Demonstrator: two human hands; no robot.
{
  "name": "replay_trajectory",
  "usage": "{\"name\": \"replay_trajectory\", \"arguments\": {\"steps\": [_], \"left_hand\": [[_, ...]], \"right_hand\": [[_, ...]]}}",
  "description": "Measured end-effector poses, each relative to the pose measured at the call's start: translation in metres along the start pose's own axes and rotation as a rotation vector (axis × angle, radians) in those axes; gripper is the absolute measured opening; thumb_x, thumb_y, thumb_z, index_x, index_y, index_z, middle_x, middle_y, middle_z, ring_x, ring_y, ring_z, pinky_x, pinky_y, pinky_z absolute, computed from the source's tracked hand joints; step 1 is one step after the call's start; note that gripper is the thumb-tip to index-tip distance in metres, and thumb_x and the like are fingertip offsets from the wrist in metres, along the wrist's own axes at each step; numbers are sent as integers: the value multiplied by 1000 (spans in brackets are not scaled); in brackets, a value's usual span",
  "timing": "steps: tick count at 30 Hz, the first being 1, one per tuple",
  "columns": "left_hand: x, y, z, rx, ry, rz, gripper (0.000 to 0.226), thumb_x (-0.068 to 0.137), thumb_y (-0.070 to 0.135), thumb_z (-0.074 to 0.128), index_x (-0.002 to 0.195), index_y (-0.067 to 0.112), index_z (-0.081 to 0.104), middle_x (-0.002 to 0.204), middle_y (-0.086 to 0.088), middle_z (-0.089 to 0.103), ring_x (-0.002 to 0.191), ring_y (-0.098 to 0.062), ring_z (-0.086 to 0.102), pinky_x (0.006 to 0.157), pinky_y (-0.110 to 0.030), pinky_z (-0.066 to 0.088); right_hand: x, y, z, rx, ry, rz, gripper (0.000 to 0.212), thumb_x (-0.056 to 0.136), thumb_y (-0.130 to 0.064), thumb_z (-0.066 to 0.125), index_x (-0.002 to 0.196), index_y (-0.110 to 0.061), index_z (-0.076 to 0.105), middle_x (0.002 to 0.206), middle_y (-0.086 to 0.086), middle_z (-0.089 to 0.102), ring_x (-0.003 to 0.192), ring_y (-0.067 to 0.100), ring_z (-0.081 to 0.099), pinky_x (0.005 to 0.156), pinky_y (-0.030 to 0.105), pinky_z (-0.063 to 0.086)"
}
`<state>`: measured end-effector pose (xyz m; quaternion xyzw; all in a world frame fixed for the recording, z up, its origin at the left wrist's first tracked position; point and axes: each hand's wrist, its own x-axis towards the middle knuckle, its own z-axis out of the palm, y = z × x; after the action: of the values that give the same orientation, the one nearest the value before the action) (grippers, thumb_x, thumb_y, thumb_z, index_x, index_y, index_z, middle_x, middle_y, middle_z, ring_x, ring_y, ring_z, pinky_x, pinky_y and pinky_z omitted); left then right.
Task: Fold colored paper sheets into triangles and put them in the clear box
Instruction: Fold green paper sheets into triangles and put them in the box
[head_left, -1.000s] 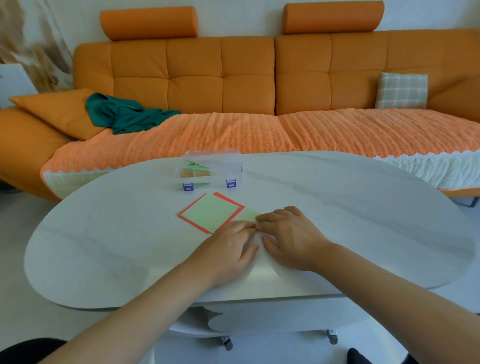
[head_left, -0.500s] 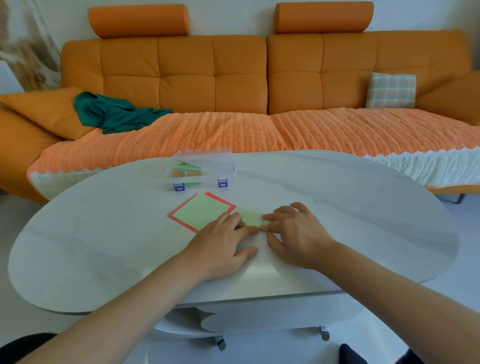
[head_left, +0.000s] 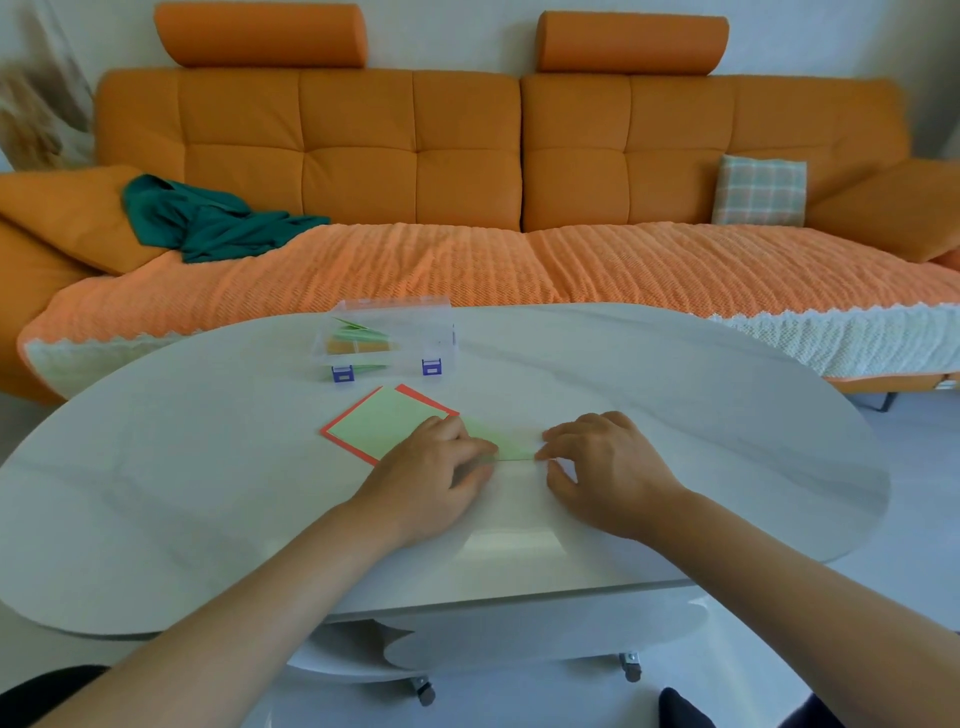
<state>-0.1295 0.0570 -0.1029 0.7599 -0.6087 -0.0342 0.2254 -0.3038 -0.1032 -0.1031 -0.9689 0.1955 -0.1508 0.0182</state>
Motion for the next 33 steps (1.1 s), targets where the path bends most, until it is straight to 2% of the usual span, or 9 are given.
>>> {"name": "replay_trajectory", "arguments": {"steps": [3, 5, 8, 13, 17, 21, 24, 30, 33], "left_hand": [[6, -11, -3, -83, 34, -39, 34, 97, 26, 58, 130, 25, 63, 108, 12, 56, 109, -6, 49, 90, -17, 37], [10, -17, -6, -90, 42, -27, 32, 94, 23, 64, 125, 21, 67, 108, 10, 59, 105, -7, 52, 85, -7, 35], [16, -25, -8, -88, 65, 20, 26, 90, 22, 70, 116, 18, 72, 107, 5, 65, 101, -8, 55, 83, -1, 34], [21, -36, -5, -49, 102, 164, 17, 92, 17, 69, 108, 18, 75, 95, 5, 69, 91, -6, 57, 81, -15, 43], [23, -40, -4, -80, 124, 177, 15, 90, 15, 72, 104, 16, 76, 94, 6, 70, 89, -4, 57, 81, -5, 39], [24, -43, -4, -108, 152, 182, 12, 87, 11, 74, 98, 15, 75, 91, 5, 71, 83, -7, 60, 76, -15, 45], [24, -44, -3, -66, 168, 216, 12, 88, 11, 71, 99, 15, 73, 91, 5, 70, 83, -8, 60, 75, -23, 48], [25, -45, -6, -53, 212, 258, 19, 89, 6, 65, 105, 13, 71, 96, 5, 68, 83, -8, 61, 72, -25, 50], [27, -46, -5, -64, 228, 249, 19, 90, 4, 63, 105, 13, 71, 94, 4, 67, 81, -9, 60, 71, -28, 50]], "right_hand": [[8, -3, -2, -42, 14, -6, 28, 92, -36, 45, 92, -28, 72, 102, -10, 72, 92, 15, 63, 88, 31, 41], [16, -8, -5, 0, 22, -20, 25, 94, -41, 52, 107, -27, 68, 112, -10, 69, 98, 16, 63, 92, 32, 41], [28, -16, -5, 69, -74, -83, 35, 95, -45, 57, 125, -29, 59, 126, -10, 61, 110, 14, 58, 96, 31, 42], [47, -20, 2, 226, -169, -126, 34, 94, -35, 64, 127, -27, 62, 122, -10, 60, 111, 12, 51, 98, 26, 41], [60, -12, 6, 162, -168, -191, 28, 96, -32, 63, 123, -26, 67, 120, -6, 62, 109, 16, 53, 93, 33, 46], [67, -4, 14, 20, -82, -313, 29, 97, -31, 52, 111, -16, 73, 102, 3, 70, 92, 27, 62, 74, 43, 55], [71, -3, 23, -41, -15, -392, 39, 95, -33, 42, 103, -12, 74, 85, 5, 70, 77, 29, 63, 59, 41, 55], [70, -5, 19, 99, -7, -334, 47, 90, -52, 47, 117, -21, 70, 93, -3, 67, 84, 21, 61, 65, 37, 52], [69, -3, 23, 52, 60, -376, 35, 94, -37, 45, 104, -19, 74, 85, -1, 68, 75, 24, 61, 59, 36, 51]]}}
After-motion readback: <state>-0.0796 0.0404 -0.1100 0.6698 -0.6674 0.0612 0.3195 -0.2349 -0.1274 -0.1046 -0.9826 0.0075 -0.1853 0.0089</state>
